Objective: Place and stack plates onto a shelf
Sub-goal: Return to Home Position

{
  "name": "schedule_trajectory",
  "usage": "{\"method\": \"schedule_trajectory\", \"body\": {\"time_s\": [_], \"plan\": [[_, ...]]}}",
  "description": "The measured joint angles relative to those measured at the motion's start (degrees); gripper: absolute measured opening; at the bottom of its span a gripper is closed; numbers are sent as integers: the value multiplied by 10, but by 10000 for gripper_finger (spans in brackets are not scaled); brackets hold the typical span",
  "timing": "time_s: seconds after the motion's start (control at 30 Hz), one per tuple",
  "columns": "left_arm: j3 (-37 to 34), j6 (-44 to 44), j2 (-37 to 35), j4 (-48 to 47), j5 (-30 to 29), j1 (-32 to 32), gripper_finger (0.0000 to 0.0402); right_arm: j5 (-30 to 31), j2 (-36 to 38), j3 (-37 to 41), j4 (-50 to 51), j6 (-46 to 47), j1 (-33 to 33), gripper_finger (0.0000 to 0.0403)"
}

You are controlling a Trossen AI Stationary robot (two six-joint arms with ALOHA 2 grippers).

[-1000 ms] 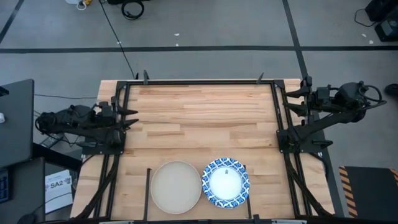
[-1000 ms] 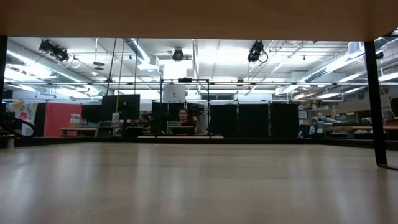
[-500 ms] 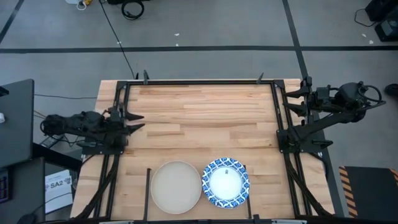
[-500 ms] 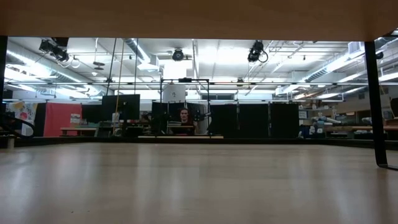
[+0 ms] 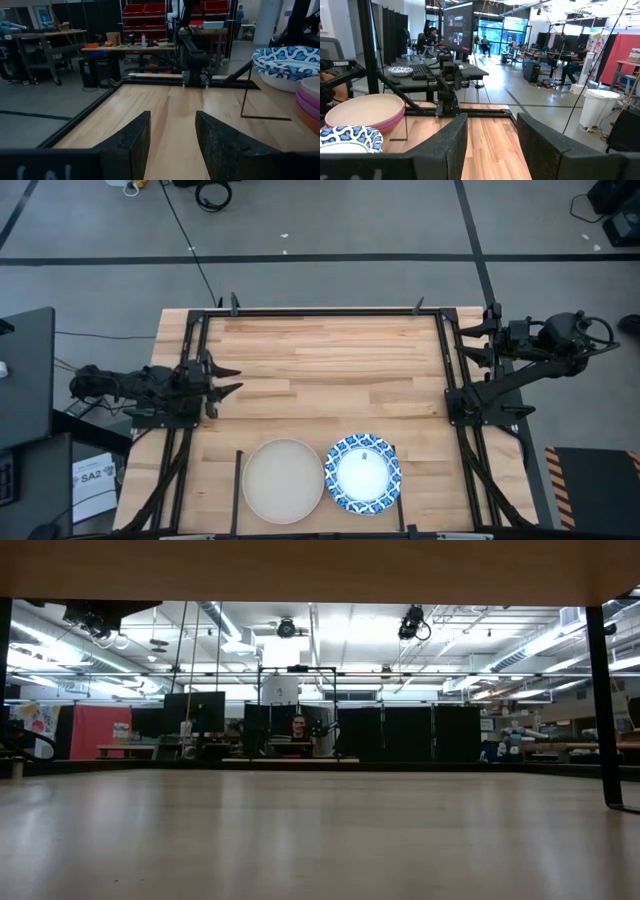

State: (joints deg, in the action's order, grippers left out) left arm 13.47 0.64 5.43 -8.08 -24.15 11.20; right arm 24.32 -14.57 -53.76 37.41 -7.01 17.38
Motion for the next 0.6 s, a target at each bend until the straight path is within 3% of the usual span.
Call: {"method": "schedule_trajectory", "body": {"time_s": [0.27, 0.6], "plan": [[-33, 0, 0, 23, 1, 0, 162, 0, 0, 0, 1, 0, 0, 176], [-57, 26, 0, 55, 70, 0, 162, 0, 0, 0, 1, 0, 0, 176]]}}
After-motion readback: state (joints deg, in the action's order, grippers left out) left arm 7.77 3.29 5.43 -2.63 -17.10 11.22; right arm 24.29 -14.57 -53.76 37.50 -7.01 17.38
